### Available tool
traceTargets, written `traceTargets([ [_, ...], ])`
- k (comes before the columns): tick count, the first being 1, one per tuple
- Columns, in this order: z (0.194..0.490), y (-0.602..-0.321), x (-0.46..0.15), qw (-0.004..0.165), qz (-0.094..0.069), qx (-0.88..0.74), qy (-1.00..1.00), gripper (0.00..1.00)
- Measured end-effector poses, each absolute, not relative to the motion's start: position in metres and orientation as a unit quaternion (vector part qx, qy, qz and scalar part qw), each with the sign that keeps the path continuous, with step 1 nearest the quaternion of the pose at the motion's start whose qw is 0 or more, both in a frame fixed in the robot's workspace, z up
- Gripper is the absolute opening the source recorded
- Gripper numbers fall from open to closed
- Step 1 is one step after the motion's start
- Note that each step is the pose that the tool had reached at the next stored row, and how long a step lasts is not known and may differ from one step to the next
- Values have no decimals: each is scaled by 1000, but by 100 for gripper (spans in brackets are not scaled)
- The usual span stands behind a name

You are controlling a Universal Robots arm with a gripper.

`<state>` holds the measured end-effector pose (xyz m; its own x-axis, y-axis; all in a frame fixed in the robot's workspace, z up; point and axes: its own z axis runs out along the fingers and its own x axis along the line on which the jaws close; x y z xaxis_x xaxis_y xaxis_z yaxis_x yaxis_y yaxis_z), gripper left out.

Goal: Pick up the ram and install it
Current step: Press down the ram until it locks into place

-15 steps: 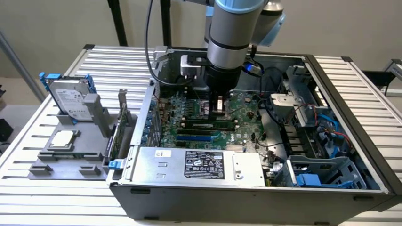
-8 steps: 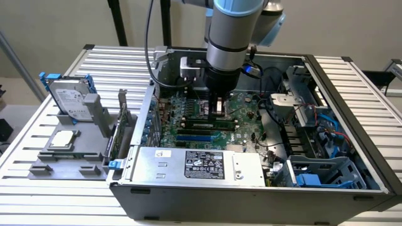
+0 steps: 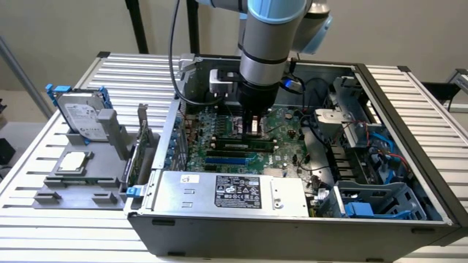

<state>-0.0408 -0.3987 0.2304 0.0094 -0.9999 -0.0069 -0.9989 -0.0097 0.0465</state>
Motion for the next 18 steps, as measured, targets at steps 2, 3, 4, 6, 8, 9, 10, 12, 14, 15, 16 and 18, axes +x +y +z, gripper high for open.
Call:
traceTargets([
  [2,229,-399,-41,14,-18,710,-704,11],
  [3,227,-399,-41,13,-18,710,-704,11],
  [4,227,-399,-41,13,-18,710,-704,11],
  [6,225,-399,-42,13,-18,710,-704,11],
  [8,225,-399,-42,13,-18,710,-704,11],
  [9,225,-399,-42,13,-18,710,-704,11],
  [10,228,-398,-42,12,-18,710,-704,11],
  [12,237,-399,-42,13,-18,710,-704,11],
  [14,247,-399,-42,13,-18,710,-704,11],
  [15,251,-399,-42,13,-19,710,-704,11],
  [16,256,-399,-42,14,-19,710,-704,11],
  [18,258,-399,-42,14,-19,710,-704,11],
])
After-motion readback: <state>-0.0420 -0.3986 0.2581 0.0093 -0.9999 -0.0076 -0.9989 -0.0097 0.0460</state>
